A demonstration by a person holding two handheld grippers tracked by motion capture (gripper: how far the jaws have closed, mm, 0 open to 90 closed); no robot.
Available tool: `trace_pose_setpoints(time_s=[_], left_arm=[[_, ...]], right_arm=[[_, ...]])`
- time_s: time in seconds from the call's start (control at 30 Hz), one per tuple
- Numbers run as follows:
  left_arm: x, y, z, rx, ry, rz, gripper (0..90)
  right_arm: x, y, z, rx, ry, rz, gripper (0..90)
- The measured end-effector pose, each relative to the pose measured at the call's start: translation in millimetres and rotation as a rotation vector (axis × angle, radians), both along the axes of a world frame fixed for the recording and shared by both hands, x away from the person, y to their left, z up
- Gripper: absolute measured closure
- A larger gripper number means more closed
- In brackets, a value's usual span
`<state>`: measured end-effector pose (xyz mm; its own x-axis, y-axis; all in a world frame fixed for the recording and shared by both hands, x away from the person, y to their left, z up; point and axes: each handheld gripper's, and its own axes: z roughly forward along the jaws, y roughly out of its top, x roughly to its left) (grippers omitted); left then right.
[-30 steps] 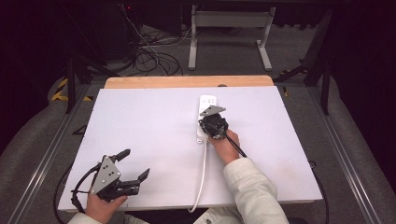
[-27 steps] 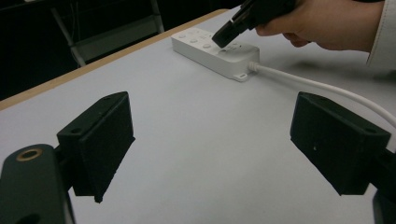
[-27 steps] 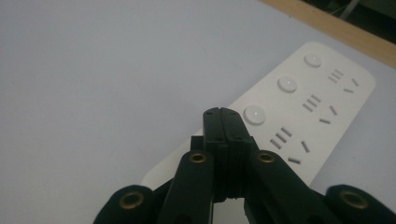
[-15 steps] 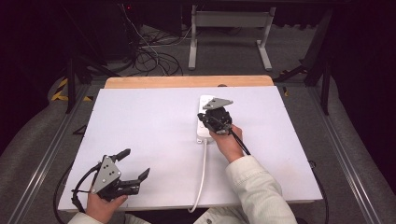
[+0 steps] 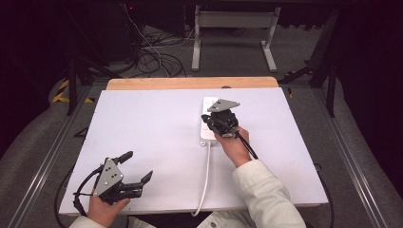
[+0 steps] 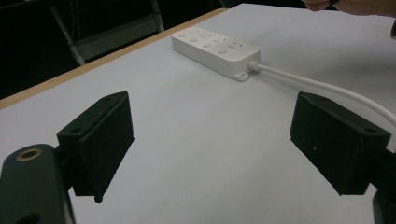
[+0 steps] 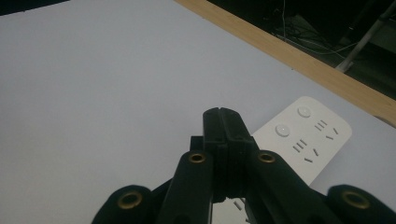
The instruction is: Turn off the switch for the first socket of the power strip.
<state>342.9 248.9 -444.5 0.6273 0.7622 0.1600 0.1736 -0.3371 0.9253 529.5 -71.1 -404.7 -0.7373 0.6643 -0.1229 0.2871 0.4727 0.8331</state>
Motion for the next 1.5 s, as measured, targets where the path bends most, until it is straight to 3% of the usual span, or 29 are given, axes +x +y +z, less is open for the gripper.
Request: trace_pose_setpoints(time_s=[0.03, 0.3, 0.33, 0.4, 0.57, 0.93, 1.07, 1.13, 1.4, 1.5], left_arm=[[-0.1, 0.1, 0.0, 0.000, 0.001, 0.001, 13.7], [-0.2, 0.1, 0.0, -0.006, 0.002, 0.003, 13.7], [-0.4, 0.2, 0.1, -0.005, 0.002, 0.003, 13.7], [-0.3, 0.7, 0.4, 0.001, -0.001, 0.002, 13.7], [-0.4, 0.6, 0.1, -0.005, 0.003, 0.003, 13.7], [-0.7, 2.2, 1.2, -0.030, 0.010, 0.009, 13.7], [-0.8, 2.1, 1.3, -0.025, 0.006, 0.008, 13.7], [-1.3, 2.1, 1.5, -0.022, 0.005, 0.007, 13.7], [-2.4, 3.1, 2.6, -0.046, 0.015, 0.003, 13.7], [-2.2, 4.5, 3.2, -0.057, 0.012, 0.008, 13.7]], right_arm=[[0.0, 0.0, 0.0, 0.000, 0.000, 0.000, 87.9], [-4.7, -4.6, 4.9, 0.030, -0.003, 0.021, 61.1], [-6.5, -7.0, 6.1, 0.036, -0.005, 0.029, 54.5], [-8.1, -9.0, 6.8, 0.042, -0.012, 0.031, 50.5], [-16.7, -24.1, 9.7, 0.119, -0.014, 0.043, 35.5], [-49.9, -58.5, 19.5, 0.168, -0.047, 0.073, 22.4], [-62.2, -71.8, 23.1, 0.188, -0.040, 0.095, 18.2], [-71.5, -81.5, 25.4, 0.203, -0.058, 0.101, 15.9], [-89.2, -100.9, 19.9, 0.228, -0.083, 0.108, 9.7], [-95.1, -110.3, 14.9, 0.231, -0.066, 0.103, 7.4]])
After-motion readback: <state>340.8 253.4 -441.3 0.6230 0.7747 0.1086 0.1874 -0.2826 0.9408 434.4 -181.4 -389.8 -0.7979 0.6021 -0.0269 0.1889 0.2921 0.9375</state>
